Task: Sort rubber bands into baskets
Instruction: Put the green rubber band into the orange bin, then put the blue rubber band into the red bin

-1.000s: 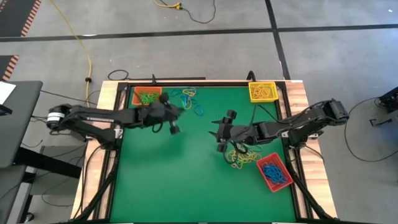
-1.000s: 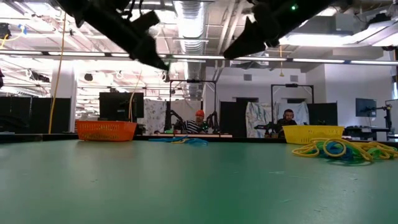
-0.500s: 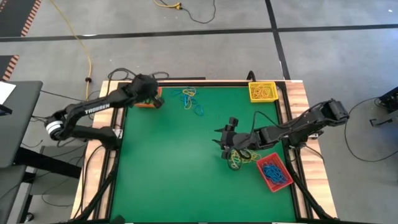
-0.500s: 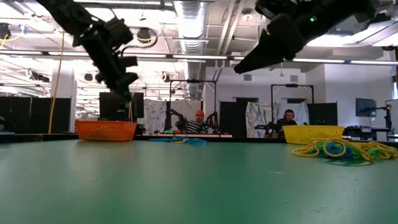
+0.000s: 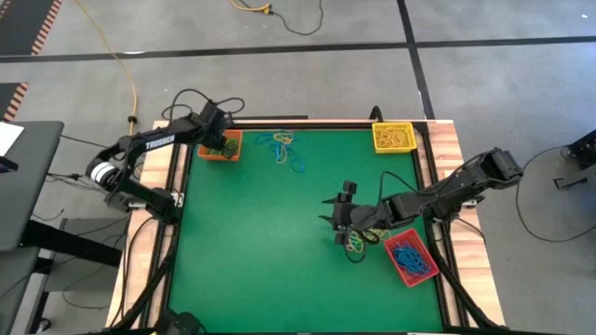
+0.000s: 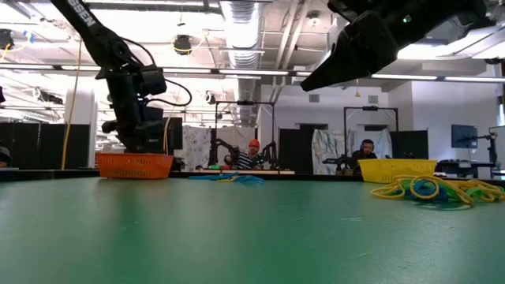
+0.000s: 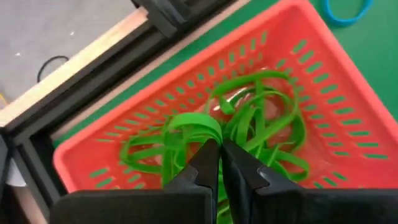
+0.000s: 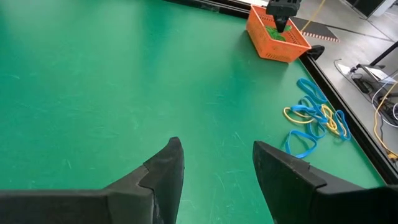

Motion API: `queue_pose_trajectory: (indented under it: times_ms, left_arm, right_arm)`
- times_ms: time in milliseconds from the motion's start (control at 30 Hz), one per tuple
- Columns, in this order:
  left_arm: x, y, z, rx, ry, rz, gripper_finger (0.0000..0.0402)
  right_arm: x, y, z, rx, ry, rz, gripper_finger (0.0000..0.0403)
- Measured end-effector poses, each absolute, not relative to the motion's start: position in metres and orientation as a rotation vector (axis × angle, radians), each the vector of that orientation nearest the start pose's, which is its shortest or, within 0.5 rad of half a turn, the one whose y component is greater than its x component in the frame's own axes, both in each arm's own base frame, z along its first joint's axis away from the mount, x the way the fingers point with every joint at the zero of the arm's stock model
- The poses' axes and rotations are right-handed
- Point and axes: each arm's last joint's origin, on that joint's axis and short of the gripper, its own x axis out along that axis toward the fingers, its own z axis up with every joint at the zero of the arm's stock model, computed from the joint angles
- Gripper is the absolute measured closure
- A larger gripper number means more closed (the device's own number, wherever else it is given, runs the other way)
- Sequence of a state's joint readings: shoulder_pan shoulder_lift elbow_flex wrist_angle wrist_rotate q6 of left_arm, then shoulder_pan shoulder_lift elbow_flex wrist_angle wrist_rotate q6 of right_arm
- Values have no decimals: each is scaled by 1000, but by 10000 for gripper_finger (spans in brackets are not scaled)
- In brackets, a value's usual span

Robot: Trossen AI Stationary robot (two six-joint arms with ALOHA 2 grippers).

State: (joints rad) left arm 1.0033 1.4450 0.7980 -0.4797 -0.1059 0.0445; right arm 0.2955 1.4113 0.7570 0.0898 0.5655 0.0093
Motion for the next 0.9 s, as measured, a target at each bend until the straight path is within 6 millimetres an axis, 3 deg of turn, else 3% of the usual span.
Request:
queue_pose_trajectory:
  times_ms: [233, 533, 733, 900]
  left_arm:
    - [141, 227, 188, -476, 1052, 969, 338]
    - [155, 221, 205, -527, 1037, 832, 279]
    - [183, 198, 211, -494, 978, 578, 277]
    - [214, 163, 221, -374, 946, 423, 277]
  right_arm:
    - [279, 69, 213, -229, 514, -266, 182]
    - [280, 63, 213, -220, 519, -288, 182]
    - [281, 53, 212, -193, 536, -328, 182]
    - [282, 43, 210, -157, 557, -351, 182]
